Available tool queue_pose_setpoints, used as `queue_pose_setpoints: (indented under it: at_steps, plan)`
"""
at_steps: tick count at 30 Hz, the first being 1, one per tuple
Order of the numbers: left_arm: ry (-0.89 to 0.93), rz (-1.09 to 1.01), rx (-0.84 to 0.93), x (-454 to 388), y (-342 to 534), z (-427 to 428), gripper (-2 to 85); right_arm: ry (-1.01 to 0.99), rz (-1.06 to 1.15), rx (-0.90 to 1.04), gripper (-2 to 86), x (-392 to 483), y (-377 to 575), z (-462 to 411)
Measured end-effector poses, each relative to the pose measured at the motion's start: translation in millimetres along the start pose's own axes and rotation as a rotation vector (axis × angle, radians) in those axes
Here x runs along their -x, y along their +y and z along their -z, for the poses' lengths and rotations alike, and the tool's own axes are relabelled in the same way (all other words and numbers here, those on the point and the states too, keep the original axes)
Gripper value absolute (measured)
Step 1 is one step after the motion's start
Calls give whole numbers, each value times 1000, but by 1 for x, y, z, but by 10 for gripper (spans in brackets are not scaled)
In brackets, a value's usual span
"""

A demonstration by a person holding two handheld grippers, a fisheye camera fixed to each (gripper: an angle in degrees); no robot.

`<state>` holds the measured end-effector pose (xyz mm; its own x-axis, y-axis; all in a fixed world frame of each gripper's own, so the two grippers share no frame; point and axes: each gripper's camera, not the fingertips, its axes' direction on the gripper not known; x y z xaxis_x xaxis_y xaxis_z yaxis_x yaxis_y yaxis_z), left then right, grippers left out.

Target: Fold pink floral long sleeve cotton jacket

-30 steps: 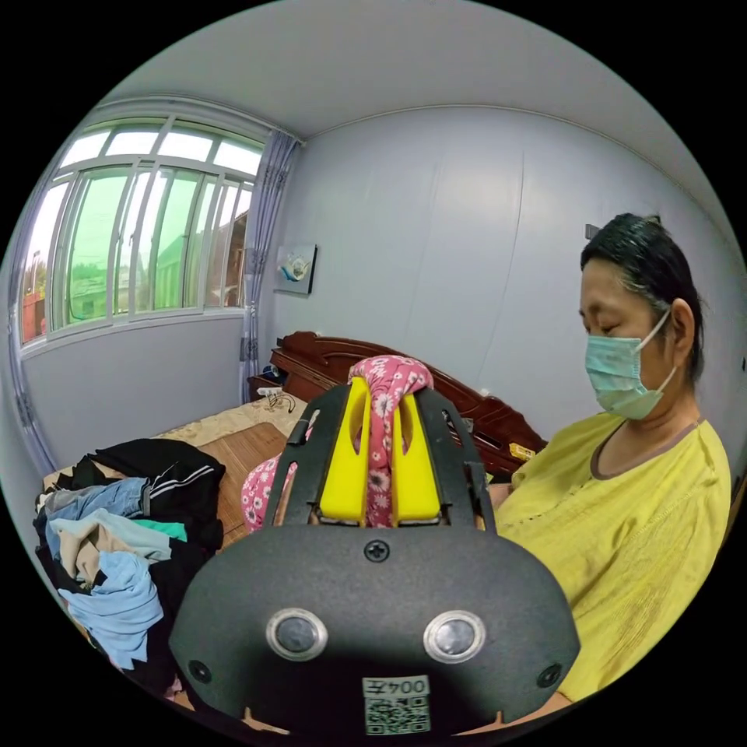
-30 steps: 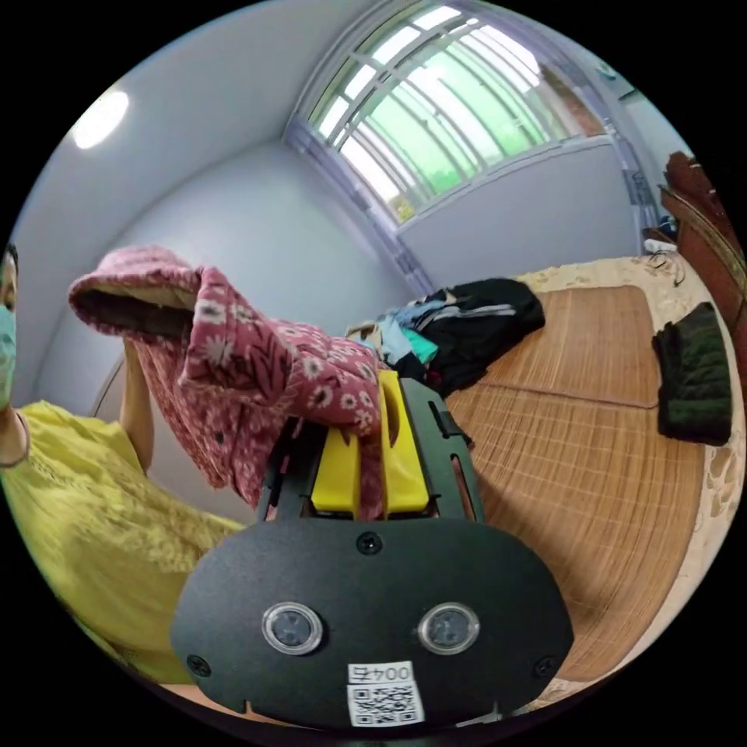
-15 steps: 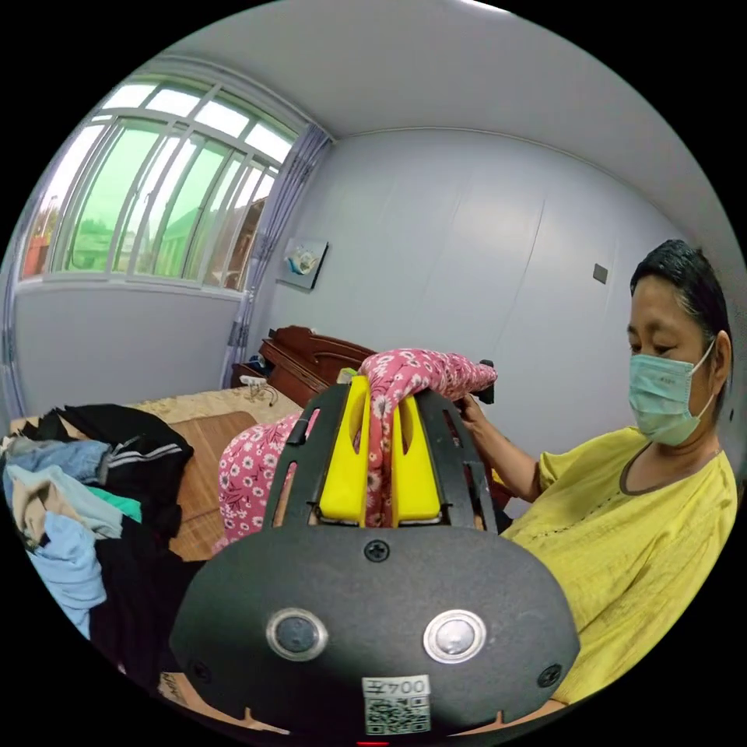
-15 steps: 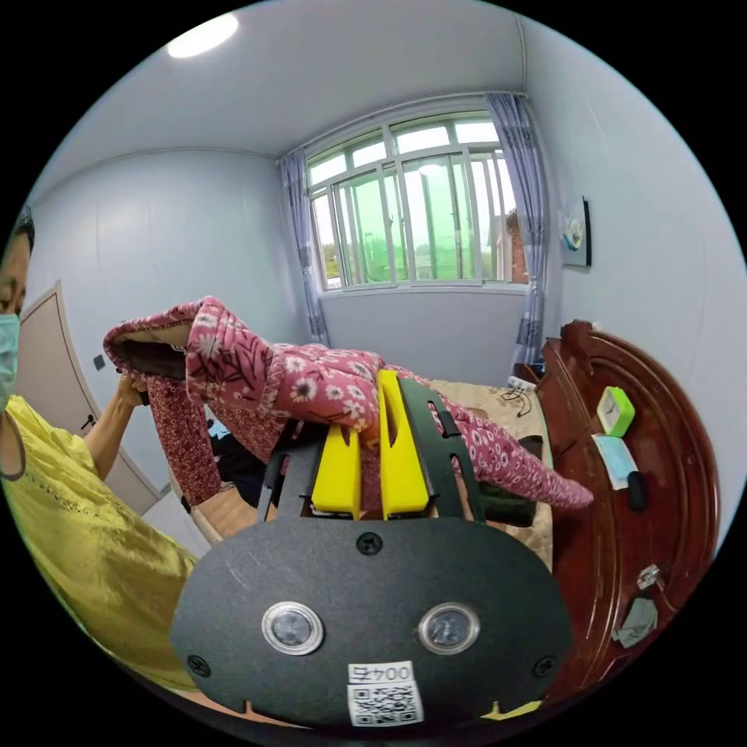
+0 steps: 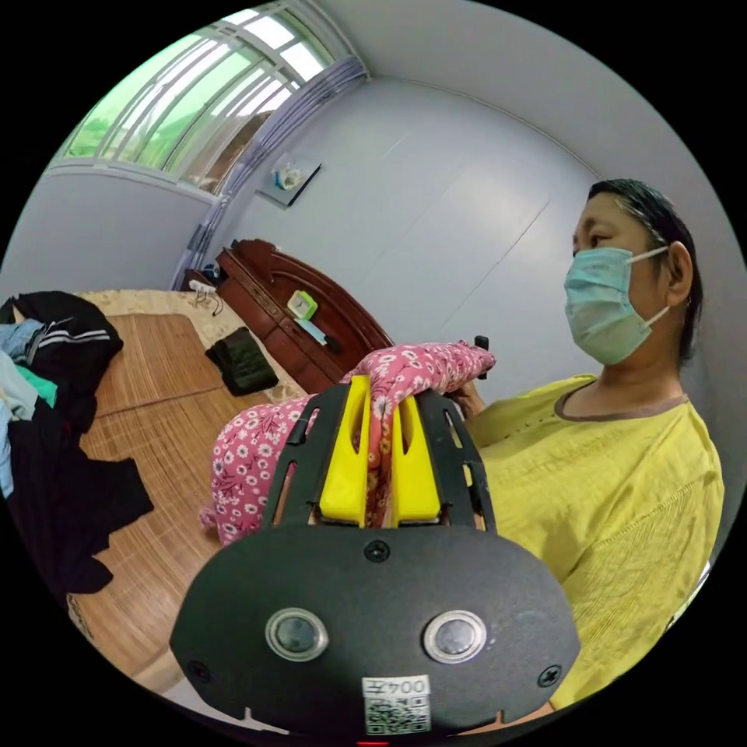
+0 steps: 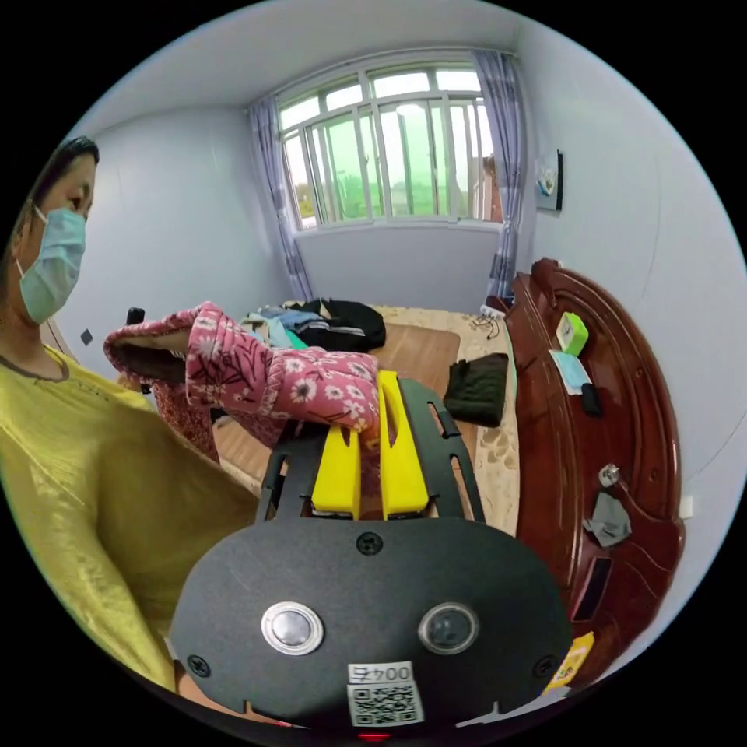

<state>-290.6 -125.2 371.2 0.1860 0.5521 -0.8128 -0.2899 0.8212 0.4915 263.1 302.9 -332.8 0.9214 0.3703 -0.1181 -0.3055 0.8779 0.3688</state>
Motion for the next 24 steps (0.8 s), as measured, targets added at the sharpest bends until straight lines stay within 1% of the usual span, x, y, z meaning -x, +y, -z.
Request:
queue_pose_setpoints:
  at_steps: [2, 4, 5, 7, 8, 10, 11, 13, 14, 16, 17, 18, 19, 20, 21, 22, 24]
  plan:
    - [-40, 59, 23, 3, -7, -19, -2, 12, 26, 85, 20, -3, -11, -19]
    - [-80, 121, 40, 13, -15, -41, -2, -10, 33, 174, 22, -17, -22, -62]
    - [-110, 162, 46, 24, -19, -58, -2, -20, 27, 191, 22, -22, -24, -76]
    - [-143, 224, 51, 45, -25, -86, -3, -73, -19, 241, 24, -51, -30, -136]
    - [-163, 253, 53, 60, -30, -106, -2, -88, -37, 252, 25, -60, -32, -152]
    - [-190, 282, 73, 84, -39, -138, -2, -137, -111, 301, 27, -96, -35, -228]
    - [-218, 292, 88, 103, -47, -161, -2, -141, -125, 318, 27, -104, -36, -249]
    - [-271, 290, 117, 136, -59, -198, -2, -149, -178, 389, 28, -133, -39, -335]
    - [-318, 294, 135, 161, -66, -223, -2, -150, -185, 405, 28, -139, -40, -358]
    - [-366, 337, 156, 204, -74, -258, -1, -142, -208, 478, 28, -163, -41, -448]
    - [-378, 393, 167, 236, -79, -281, -1, -142, -214, 494, 29, -168, -42, -470]
    - [-390, 442, 178, 267, -84, -304, 0, -130, -215, 528, 29, -178, -43, -515]
    - [-410, 458, 179, 280, -87, -315, 1, -113, -213, 559, 30, -187, -43, -559]
    - [-440, 493, 183, 306, -93, -337, 3, -108, -217, 571, 31, -192, -43, -579]
    - [-446, 525, 194, 329, -99, -359, 7, -106, -237, 591, 34, -201, -43, -619]
    - [-451, 543, 202, 340, -103, -369, 8, -119, -276, 616, 38, -211, -43, -654]
    - [-477, 600, 210, 370, -117, -405, 26, -108, -337, 658, 49, -222, -41, -697]
